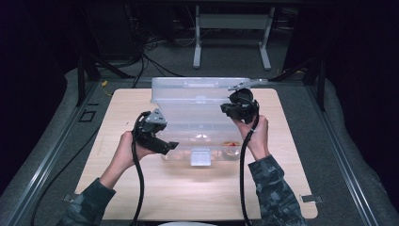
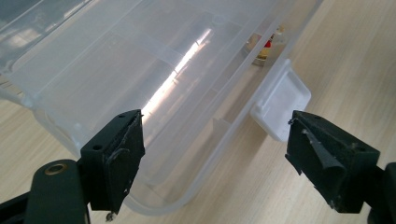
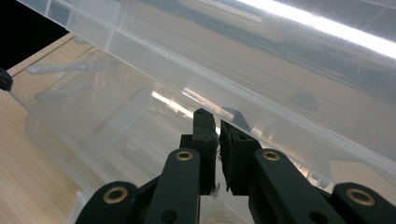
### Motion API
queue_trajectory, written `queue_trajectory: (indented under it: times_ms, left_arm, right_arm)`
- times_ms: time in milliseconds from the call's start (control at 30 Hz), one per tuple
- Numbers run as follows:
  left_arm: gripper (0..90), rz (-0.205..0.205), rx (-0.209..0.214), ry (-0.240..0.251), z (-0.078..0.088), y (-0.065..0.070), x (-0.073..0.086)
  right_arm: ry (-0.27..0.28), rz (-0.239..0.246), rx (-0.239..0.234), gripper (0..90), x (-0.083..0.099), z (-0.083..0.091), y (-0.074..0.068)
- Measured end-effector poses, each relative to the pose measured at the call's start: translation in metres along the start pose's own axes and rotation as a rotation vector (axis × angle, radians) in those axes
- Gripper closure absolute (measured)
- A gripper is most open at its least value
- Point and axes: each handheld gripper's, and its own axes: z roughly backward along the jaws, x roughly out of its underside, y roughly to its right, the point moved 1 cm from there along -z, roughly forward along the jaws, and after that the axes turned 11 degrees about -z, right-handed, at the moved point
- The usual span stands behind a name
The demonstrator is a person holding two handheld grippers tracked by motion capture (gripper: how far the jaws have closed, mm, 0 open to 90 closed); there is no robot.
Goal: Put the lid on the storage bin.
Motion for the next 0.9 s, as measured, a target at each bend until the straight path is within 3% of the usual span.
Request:
queue_trajectory:
  times_ms: [367,400,467,533,567,600,900]
  left_arm:
    - [14.8,0.016,-0.035,-0.008,0.026,0.003,0.023]
    - [14.9,0.025,-0.042,-0.011,0.027,0.003,0.026]
    - [15.0,0.041,-0.044,-0.027,0.028,0.0,0.036]
    - [15.1,0.064,-0.049,-0.038,0.029,-0.002,0.044]
    - [15.0,0.072,-0.054,-0.043,0.029,-0.003,0.049]
    - [14.9,0.082,-0.058,-0.049,0.028,-0.004,0.053]
    - [13.6,0.159,-0.058,-0.081,0.023,-0.013,0.086]
  right_arm:
    - [-0.023,0.005,-0.006,84.9,0.017,0.001,-0.004]
    - [-0.024,0.008,0.0,84.9,0.021,0.001,-0.004]
    - [-0.032,0.011,-0.033,85.0,0.026,0.001,-0.004]
    - [-0.041,0.011,0.032,86.0,0.032,0.002,-0.006]
    - [-0.035,0.009,-0.006,86.2,0.036,0.001,-0.004]
    - [-0.033,0.0,-0.012,86.2,0.039,0.001,-0.004]
    - [-0.027,-0.009,-0.008,86.4,0.059,0.009,0.0]
